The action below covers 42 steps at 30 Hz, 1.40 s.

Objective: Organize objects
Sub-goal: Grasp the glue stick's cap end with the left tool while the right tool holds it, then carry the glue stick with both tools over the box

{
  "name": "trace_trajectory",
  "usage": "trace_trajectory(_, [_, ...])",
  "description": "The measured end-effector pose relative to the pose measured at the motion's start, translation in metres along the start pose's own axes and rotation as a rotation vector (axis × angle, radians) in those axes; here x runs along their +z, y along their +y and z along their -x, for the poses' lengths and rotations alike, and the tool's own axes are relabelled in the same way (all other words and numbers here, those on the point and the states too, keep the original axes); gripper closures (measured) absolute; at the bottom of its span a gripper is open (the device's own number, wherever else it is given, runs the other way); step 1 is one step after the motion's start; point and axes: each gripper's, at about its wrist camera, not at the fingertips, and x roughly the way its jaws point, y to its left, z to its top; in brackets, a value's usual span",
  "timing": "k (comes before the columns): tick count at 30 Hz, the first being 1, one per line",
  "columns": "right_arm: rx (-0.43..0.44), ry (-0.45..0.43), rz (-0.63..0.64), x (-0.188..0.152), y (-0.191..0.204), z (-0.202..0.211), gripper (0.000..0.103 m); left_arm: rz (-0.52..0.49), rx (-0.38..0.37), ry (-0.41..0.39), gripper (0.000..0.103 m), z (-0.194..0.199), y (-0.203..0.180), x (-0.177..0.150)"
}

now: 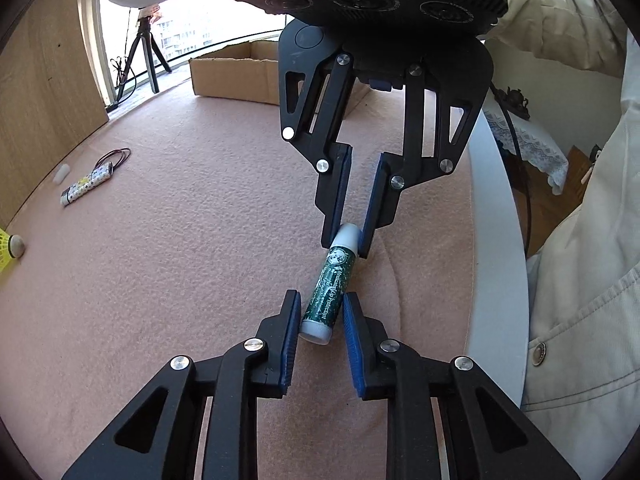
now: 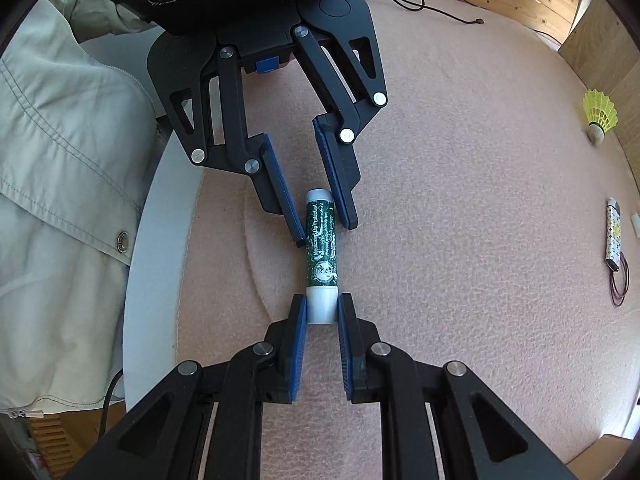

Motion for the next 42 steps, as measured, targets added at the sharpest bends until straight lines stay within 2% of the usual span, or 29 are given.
trace_trajectory(13, [-0.100, -0.037, 0.052, 0.000, 0.019, 0.043, 0.089, -0.077, 0.081, -0.001, 0.080, 0.030, -0.017, 0.043])
trace_trajectory(18, [-0.127, -0.062, 0.055, -0.023, 0.005, 0.063, 0.089, -0.100, 0.096, 0.007, 0.080, 0.033, -0.021, 0.057])
trace_trajectory(24, [-0.151, -0.082, 0.052, -0.035, 0.007, 0.071, 0.089, -0.134, 0.108, 0.024, 0.081, 0.028, -0.023, 0.081])
trace_trajectory(30, [-0.197, -0.105, 0.039, -0.056, -0.005, 0.091, 0.089, -0.177, 0.124, 0.023, 0.081, 0.021, -0.025, 0.119])
trace_trajectory(42, [-0.313, -0.121, -0.036, -0.138, -0.016, 0.144, 0.089, -0.283, 0.120, 0.013, 0.081, -0.026, -0.036, 0.223])
